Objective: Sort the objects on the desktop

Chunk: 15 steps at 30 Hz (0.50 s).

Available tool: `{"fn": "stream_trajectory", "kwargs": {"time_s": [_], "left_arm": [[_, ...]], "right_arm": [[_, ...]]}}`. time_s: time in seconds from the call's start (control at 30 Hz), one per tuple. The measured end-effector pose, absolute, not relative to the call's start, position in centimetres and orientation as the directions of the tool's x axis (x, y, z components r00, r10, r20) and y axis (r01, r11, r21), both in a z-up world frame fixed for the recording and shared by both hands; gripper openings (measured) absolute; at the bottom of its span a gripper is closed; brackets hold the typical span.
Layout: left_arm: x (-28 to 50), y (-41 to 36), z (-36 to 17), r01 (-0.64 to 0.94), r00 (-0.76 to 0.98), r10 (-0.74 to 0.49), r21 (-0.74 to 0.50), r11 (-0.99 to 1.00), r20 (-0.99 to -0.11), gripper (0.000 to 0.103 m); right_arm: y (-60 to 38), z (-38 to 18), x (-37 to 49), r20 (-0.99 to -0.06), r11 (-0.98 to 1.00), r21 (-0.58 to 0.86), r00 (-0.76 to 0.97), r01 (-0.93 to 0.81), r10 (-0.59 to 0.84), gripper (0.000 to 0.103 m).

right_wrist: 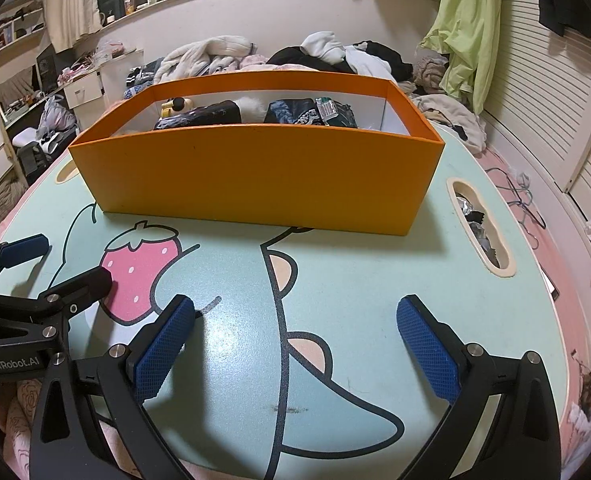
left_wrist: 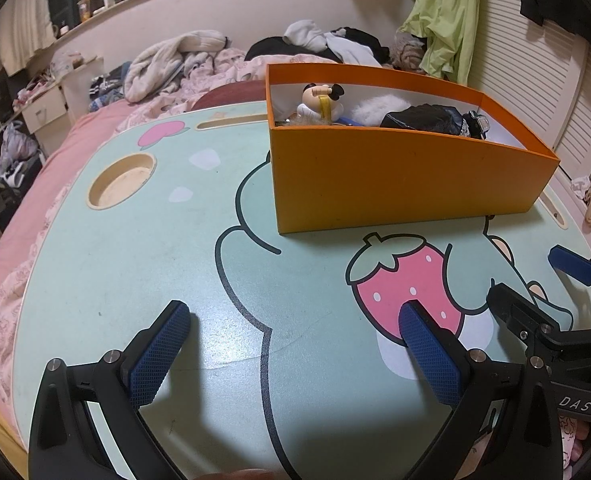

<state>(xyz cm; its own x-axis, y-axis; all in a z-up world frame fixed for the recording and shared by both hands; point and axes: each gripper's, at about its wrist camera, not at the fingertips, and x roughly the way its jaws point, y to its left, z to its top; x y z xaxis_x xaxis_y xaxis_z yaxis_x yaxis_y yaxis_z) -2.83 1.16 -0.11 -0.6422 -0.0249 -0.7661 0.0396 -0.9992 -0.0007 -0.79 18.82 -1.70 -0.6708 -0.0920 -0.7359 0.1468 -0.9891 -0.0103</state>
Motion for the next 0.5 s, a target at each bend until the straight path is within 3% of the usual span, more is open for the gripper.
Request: {"fn": "stream_trajectory", "kwargs": {"time_s": [0.5], "left_arm": [[-2.8,1.14,-0.13,0.04,-0.643,-0.025,-0.001,-0.999,-0.766,0.103]], "right_arm": [[18.7,-1.81,-0.7,-0.736,-0.989,-0.011,-0.671,0.147,-0.092,0.101]]}}
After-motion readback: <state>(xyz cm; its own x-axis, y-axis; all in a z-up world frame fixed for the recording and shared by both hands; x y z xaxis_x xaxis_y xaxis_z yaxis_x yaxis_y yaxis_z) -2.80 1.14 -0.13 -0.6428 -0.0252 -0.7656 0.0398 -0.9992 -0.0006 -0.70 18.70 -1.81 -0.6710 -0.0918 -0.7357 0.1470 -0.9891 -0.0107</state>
